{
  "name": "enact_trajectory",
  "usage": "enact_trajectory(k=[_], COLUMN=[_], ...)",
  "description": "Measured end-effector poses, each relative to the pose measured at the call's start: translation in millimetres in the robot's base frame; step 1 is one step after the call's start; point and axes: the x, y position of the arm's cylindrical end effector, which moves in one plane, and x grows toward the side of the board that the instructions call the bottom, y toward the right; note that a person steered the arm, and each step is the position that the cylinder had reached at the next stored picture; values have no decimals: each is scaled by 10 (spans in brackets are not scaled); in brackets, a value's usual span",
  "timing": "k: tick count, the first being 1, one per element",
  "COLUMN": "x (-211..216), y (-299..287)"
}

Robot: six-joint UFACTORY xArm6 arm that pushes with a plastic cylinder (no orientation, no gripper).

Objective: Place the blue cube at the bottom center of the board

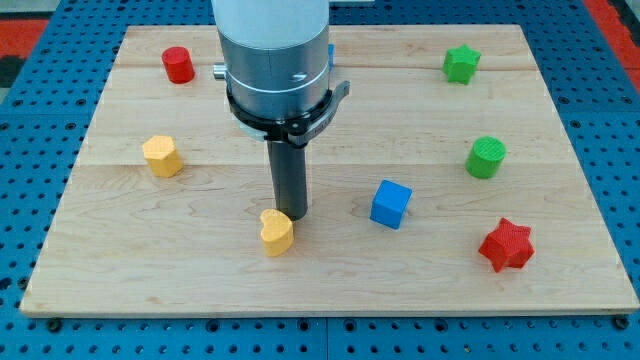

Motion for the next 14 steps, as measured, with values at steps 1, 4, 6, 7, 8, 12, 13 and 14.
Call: enact_trajectory(k=[1,4,6,7,8,12,13,14], x=[-41,227,241,255,276,699,739,739], y=[131,-94,-592,-779,-959,-438,-494,-562])
